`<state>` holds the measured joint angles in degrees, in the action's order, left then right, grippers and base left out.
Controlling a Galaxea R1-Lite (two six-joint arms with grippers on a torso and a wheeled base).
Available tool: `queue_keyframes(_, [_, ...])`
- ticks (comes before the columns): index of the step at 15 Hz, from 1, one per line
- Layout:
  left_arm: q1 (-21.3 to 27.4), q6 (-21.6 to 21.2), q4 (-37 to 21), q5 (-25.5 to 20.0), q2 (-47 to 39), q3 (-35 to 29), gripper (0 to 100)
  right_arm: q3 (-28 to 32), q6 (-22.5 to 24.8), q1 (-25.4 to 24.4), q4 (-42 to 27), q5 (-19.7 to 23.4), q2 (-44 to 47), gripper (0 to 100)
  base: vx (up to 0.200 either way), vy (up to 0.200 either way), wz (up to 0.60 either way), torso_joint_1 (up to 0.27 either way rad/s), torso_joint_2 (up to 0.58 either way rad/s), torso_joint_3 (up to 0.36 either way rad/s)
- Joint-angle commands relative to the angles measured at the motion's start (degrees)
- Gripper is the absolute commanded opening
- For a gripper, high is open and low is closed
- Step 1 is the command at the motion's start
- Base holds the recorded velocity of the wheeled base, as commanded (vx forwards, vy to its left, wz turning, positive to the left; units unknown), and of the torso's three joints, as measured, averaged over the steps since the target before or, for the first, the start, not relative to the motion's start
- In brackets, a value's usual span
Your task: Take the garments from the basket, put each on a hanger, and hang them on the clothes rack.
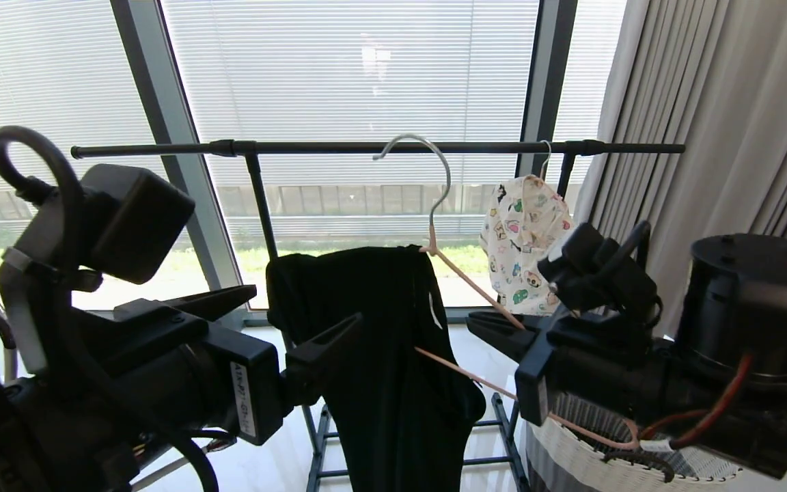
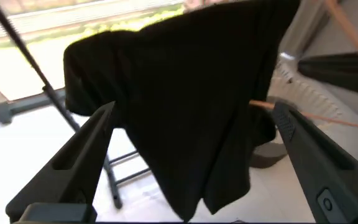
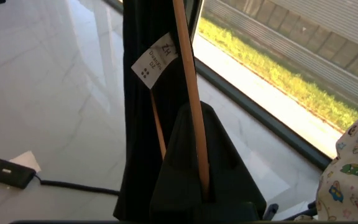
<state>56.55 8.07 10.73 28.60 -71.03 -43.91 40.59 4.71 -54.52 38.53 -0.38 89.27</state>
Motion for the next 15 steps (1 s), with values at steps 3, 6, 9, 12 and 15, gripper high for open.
queue_keyframes(3, [4.5, -9.4, 1.6, -6.2, 2.8, 9.7, 100, -15.0, 0.9, -0.8, -0.1, 3.8, -12.7, 0, 0.000, 0.000, 0.00, 0.000, 0.00, 0.000])
queue_keyframes(6, [4.8, -17.3, 5.5, -14.5, 4.0, 15.7, 100, -22.0, 1.1, -3.0, -1.0, 3.7, -19.1, 0, 0.000, 0.000, 0.00, 0.000, 0.00, 0.000])
queue_keyframes(9, [4.8, -23.5, 7.1, -19.7, 3.4, 18.0, 100, -23.5, 1.0, -7.9, -5.5, 3.6, -22.6, 0, 0.000, 0.000, 0.00, 0.000, 0.00, 0.000])
queue_keyframes(12, [4.9, -24.9, 7.6, -21.3, 0.5, 17.9, 100, -23.5, 1.1, -9.4, -5.7, 3.5, -22.4, 0, 0.000, 0.000, 0.00, 0.000, 0.00, 0.000])
queue_keyframes(15, [4.9, -24.9, 14.1, -23.5, -3.6, 17.8, 100, -23.5, 3.2, -11.5, -5.8, 3.6, -22.0, 0, 0.000, 0.000, 0.00, 0.000, 0.00, 0.000])
